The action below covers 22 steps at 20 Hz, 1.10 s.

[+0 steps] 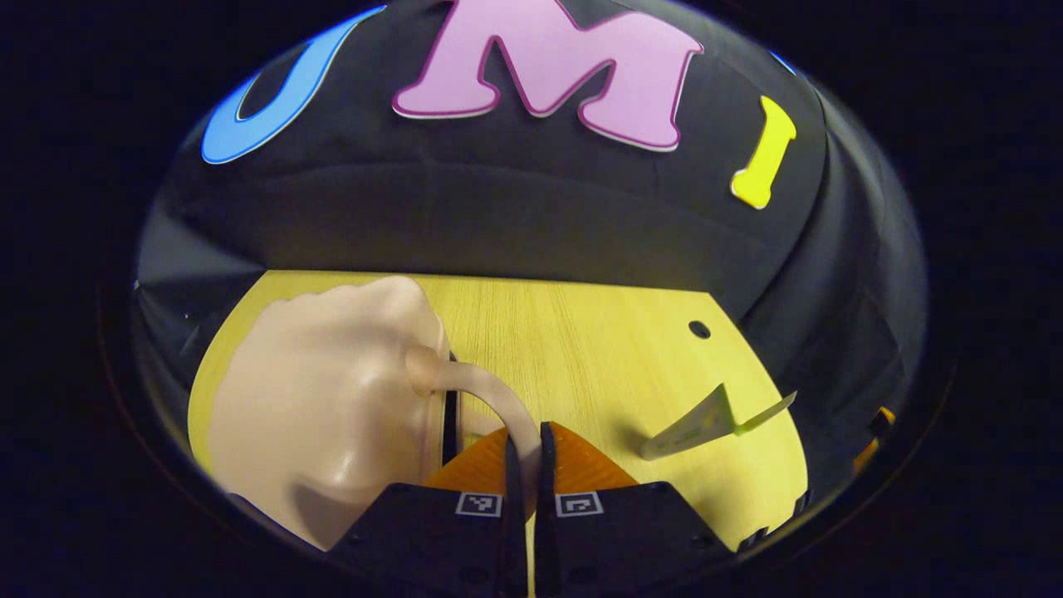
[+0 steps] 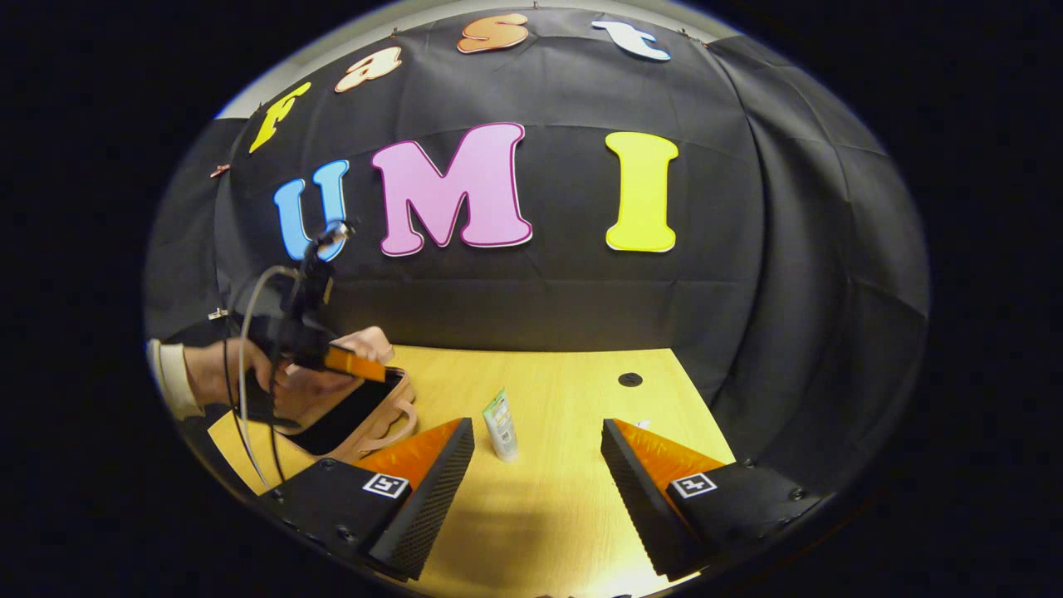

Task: First open the suitcase, pack the skin care products into it, and then close the suitcase.

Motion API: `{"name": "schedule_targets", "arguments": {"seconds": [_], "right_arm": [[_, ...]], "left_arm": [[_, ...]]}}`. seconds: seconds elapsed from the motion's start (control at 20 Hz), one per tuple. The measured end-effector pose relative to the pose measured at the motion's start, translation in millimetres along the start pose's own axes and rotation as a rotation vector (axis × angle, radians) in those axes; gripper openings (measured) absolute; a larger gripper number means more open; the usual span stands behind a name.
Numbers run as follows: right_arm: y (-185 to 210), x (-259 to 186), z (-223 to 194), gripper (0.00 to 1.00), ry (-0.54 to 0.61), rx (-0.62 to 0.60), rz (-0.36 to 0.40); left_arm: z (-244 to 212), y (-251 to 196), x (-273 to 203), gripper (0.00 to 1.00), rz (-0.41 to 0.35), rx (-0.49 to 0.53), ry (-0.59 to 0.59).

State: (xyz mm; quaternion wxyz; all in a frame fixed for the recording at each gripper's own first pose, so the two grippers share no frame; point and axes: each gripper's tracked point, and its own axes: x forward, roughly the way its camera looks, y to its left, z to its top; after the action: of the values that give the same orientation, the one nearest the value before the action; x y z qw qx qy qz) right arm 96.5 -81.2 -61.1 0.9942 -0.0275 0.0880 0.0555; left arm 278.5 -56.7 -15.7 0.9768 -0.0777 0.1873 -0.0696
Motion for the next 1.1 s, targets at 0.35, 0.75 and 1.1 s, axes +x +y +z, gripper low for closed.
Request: {"name": "schedule_targets", "arguments": {"seconds": [0.35,0.75,1.1], "right_arm": [[31,0,2,0.98,0.006,-0.005,0.022],[64,3,-26,0.98,0.080,-0.062,-0.039],[85,0,-68,0.97,0.153,-0.093,-0.065]], "left_arm": [[103,151,-95,0.08,0.141,0.042,-0.139],[87,431,-107,0.09,0.454,0.086,-0.175],[15,491,-29,0.09,0.482,-0.082,-0.041]]}}
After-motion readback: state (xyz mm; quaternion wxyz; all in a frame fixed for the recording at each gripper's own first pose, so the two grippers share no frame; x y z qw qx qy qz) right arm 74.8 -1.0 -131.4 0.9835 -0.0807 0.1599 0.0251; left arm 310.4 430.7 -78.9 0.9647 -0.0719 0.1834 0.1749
